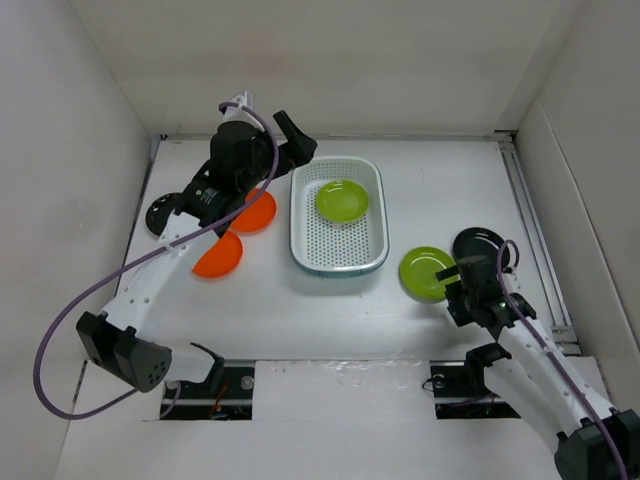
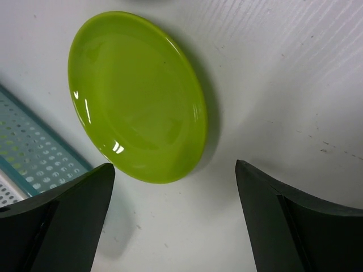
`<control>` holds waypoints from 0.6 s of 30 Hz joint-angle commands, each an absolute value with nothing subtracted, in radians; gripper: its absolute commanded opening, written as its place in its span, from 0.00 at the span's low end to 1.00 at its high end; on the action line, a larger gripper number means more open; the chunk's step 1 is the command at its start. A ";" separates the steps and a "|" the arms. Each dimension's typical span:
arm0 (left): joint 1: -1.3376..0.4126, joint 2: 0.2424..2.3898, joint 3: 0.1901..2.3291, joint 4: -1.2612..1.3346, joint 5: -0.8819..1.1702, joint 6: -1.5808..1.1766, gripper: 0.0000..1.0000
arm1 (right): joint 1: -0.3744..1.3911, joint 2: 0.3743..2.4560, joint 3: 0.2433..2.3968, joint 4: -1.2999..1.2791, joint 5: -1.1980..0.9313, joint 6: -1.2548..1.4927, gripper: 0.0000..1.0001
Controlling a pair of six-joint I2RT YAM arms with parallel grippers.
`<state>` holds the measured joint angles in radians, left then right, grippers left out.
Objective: Place the plates into the plastic bin on the countertop
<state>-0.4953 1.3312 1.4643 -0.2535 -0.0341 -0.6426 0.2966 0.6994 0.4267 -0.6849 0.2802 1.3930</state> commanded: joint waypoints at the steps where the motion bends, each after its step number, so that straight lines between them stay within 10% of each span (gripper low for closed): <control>1: -0.494 1.299 1.454 -0.253 -0.040 -0.624 1.00 | 0.307 0.719 0.423 -0.617 0.291 1.431 0.92; 14: -0.451 1.221 1.486 -0.287 -0.051 -0.606 1.00 | 0.316 0.874 0.433 -0.539 0.302 1.422 0.71; 18: -0.451 1.212 1.496 -0.278 -0.031 -0.606 1.00 | 0.353 0.914 0.454 -0.538 0.291 1.445 0.78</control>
<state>-0.4515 1.2396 1.4559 -0.3031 -0.0399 -0.6243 0.3225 0.9024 0.4217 -0.5812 0.2844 1.4231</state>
